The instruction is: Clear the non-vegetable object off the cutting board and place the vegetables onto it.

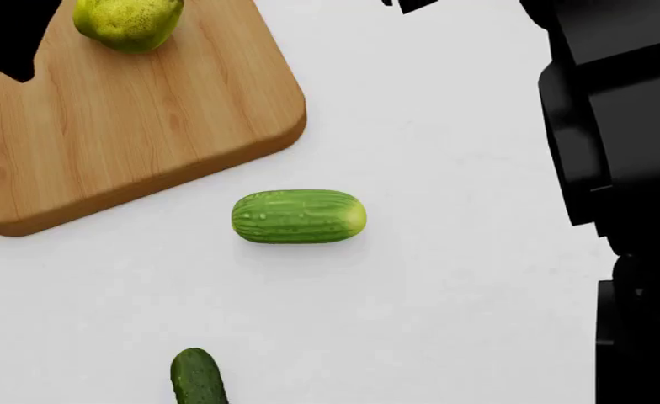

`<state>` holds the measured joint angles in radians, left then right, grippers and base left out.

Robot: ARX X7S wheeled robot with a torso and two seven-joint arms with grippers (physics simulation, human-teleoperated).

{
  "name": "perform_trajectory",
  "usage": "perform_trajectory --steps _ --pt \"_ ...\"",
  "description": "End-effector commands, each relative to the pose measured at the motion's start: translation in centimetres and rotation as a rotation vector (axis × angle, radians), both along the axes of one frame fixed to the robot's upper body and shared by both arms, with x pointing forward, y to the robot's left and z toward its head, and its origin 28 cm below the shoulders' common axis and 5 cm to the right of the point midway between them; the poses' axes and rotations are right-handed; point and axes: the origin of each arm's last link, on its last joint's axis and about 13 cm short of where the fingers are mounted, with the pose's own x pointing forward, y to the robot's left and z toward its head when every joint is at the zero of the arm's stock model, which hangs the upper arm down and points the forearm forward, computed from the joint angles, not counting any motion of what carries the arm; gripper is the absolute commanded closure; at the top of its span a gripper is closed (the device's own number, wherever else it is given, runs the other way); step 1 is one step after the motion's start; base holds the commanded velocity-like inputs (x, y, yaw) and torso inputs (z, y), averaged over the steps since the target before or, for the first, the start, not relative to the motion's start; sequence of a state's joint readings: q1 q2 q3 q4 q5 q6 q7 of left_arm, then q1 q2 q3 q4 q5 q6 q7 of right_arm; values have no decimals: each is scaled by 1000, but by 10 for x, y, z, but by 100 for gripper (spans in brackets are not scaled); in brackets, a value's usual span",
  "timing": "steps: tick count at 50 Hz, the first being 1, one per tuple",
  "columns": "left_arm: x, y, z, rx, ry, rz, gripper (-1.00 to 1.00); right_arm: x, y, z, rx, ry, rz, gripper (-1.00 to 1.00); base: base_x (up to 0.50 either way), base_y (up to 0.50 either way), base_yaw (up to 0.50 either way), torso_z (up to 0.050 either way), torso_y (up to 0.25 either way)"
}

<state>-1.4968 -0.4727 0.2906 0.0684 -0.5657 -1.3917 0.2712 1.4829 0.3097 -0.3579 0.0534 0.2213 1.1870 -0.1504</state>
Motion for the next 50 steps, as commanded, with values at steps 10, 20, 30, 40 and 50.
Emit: perform_trajectory --steps 10,20,30,40,50 --pt "34 -16 -10 35 27 -23 -100 0 0 -4 22 2 6 -100 0 0 0 0 0" --pt "44 -22 -14 55 53 -53 -100 2 0 -7 18 9 7 -100 0 0 0 0 0" --pt "53 -26 -20 75 59 -58 -100 4 1 -12 19 18 10 -100 0 0 0 0 0" --pt "62 -27 -24 83 63 -48 -100 6 0 -16 22 25 9 -100 0 0 0 0 0" --pt "72 -29 -32 86 77 -34 -100 6 -1 -19 24 27 6 -100 0 0 0 0 0"
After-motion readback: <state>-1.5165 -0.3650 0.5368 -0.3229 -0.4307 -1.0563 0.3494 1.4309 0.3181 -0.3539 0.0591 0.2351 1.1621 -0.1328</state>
